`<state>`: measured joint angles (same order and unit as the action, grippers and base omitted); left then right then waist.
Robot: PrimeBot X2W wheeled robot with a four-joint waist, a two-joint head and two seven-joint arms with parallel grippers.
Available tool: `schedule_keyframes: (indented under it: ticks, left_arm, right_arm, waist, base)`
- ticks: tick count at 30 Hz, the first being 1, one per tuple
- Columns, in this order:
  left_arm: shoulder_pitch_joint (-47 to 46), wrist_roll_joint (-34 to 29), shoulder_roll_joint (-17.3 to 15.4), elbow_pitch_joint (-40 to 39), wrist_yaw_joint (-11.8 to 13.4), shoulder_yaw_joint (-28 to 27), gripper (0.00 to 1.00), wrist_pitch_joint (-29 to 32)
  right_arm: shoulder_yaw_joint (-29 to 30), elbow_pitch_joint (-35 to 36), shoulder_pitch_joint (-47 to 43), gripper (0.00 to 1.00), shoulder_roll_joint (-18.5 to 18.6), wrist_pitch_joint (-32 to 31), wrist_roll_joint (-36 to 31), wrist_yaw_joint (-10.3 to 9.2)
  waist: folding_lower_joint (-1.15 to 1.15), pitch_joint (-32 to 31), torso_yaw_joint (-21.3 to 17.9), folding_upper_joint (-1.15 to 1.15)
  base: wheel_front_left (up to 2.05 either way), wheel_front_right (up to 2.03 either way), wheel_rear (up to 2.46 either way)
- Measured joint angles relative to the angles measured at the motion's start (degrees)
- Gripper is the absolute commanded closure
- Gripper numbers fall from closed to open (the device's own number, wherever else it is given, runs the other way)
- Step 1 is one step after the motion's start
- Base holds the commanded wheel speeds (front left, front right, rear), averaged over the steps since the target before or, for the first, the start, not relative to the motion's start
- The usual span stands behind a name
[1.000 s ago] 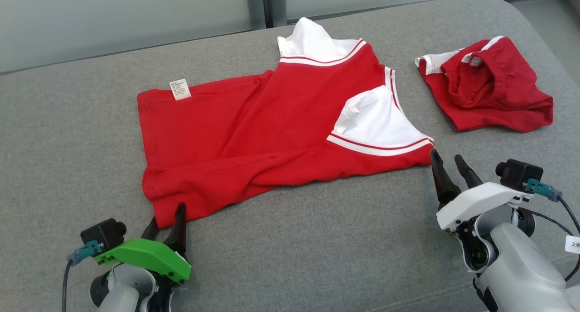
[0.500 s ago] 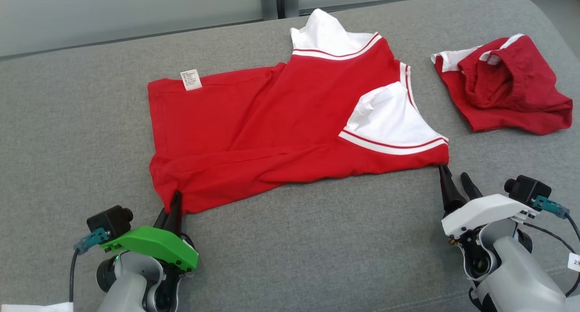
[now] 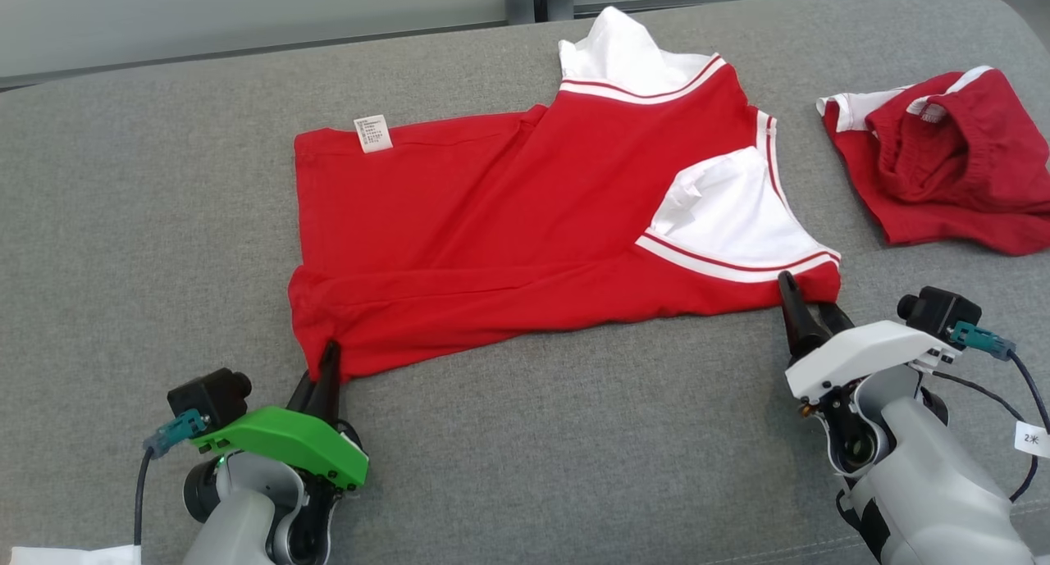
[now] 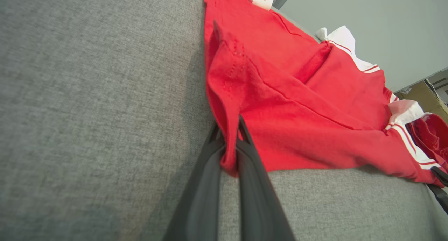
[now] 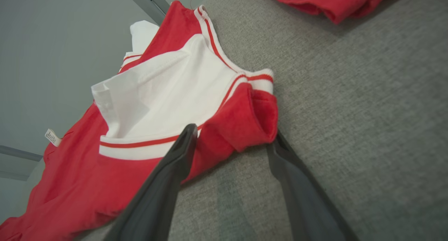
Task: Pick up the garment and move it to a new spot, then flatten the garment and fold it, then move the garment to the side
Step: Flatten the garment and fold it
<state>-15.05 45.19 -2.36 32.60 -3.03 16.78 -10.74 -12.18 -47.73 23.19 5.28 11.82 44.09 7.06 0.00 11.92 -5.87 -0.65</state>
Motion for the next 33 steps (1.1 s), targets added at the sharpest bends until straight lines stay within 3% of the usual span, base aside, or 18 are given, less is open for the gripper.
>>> schedule_keyframes:
  ticks: [1, 8, 15, 26, 33]
  left_arm:
    - [0.0, 0.0, 0.0, 0.0, 0.0, 0.0, 1.00, -0.2]
    - [0.0, 0.0, 0.1, 0.1, -0.1, -0.2, 1.00, -1.0]
    - [1.0, 0.1, -0.1, -1.8, -0.6, -2.2, 1.00, -2.1]
    - [10.3, 0.5, -1.6, -7.3, -0.9, -4.1, 1.00, -2.9]
    - [15.7, 0.3, -2.0, -10.0, -0.4, -3.3, 1.00, -2.9]
  right_arm:
    - [0.0, -0.1, 0.0, 1.00, 0.0, 0.0, 0.0, 0.00]
    - [-1.3, 1.1, 0.1, 1.00, 0.3, 0.9, 0.0, 0.00]
    - [-3.0, 8.0, -1.0, 1.00, 1.5, 2.1, 1.0, 0.01]
    - [-3.4, 16.8, -13.4, 1.00, 3.7, 2.3, 2.8, 0.09]
    - [-3.9, 18.3, -20.0, 1.00, 4.6, 2.3, 4.0, 0.16]
  waist:
    - [0.00, -0.1, 0.0, 0.00]
    - [0.00, -1.0, 0.0, 0.00]
    - [0.00, -3.0, -0.3, 0.00]
    - [0.00, -6.5, -2.2, 0.00]
    - [0.00, -7.3, -3.3, 0.00]
  base:
    - [0.00, 0.00, 0.00]
    - [0.00, 0.00, 0.00]
    - [0.00, 0.00, 0.00]
    - [0.00, 0.00, 0.00]
    - [0.00, 0.00, 0.00]
